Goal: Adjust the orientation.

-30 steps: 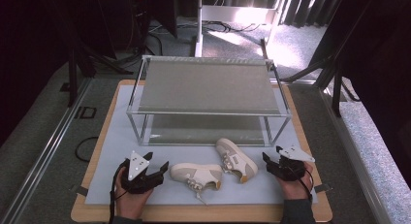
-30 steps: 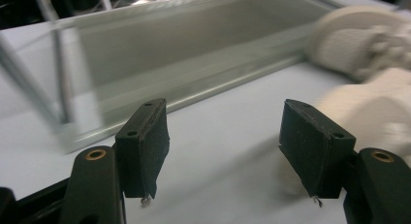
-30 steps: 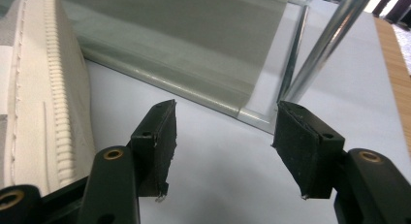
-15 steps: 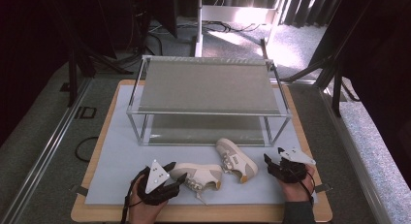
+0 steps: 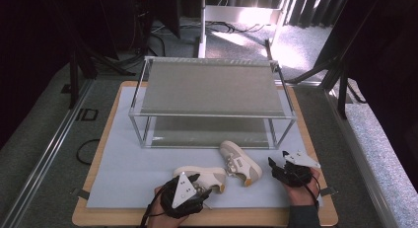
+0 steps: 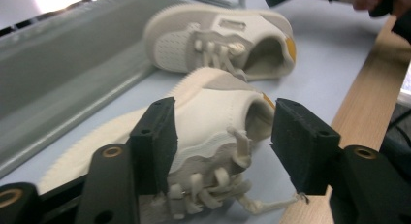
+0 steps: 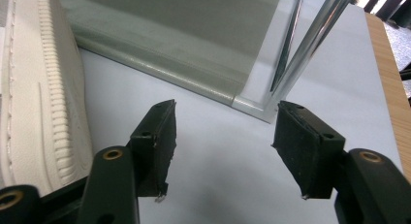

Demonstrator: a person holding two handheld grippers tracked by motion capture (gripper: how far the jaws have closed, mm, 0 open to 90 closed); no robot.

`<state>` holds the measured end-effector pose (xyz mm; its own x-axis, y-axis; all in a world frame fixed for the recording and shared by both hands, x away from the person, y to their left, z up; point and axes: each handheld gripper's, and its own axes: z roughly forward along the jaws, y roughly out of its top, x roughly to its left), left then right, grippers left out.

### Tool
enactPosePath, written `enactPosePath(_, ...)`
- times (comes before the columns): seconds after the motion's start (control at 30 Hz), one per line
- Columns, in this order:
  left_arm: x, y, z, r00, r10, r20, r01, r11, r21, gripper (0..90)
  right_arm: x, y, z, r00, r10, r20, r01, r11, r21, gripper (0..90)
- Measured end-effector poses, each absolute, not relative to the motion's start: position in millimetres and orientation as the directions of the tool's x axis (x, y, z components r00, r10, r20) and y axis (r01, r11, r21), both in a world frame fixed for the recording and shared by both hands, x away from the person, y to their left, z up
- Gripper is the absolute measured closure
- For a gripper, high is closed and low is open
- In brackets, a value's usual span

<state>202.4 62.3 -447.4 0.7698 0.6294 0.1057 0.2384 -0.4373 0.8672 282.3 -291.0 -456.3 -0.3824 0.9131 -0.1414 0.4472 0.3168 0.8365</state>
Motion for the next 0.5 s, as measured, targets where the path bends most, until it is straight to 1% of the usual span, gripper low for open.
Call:
enactPosePath(0.07,202.6,61.9,-450.5,0.767,0.631,0.119,0.218,-0.430,0.876,39.1,282.3,-291.4,-456.2,-0.381,0.914,-0.139,0.447,0.313,0.838,39.7)
enactPosePath(0.17,203.3,62.0,-449.7,0.767,0.628,0.129,0.212,-0.439,0.873,40.4,282.3,-292.2,-456.2,-0.379,0.915,-0.138,0.446,0.311,0.839,39.7)
enactPosePath(0.33,204.8,57.7,-449.5,0.750,0.635,0.182,0.188,-0.469,0.863,40.0,282.3,-291.5,-456.8,-0.380,0.914,-0.142,0.446,0.316,0.837,39.8)
enactPosePath(0.5,210.7,54.6,-447.1,0.730,0.650,0.209,0.185,-0.483,0.856,39.9,282.3,-292.2,-456.5,-0.380,0.914,-0.143,0.445,0.316,0.838,39.8)
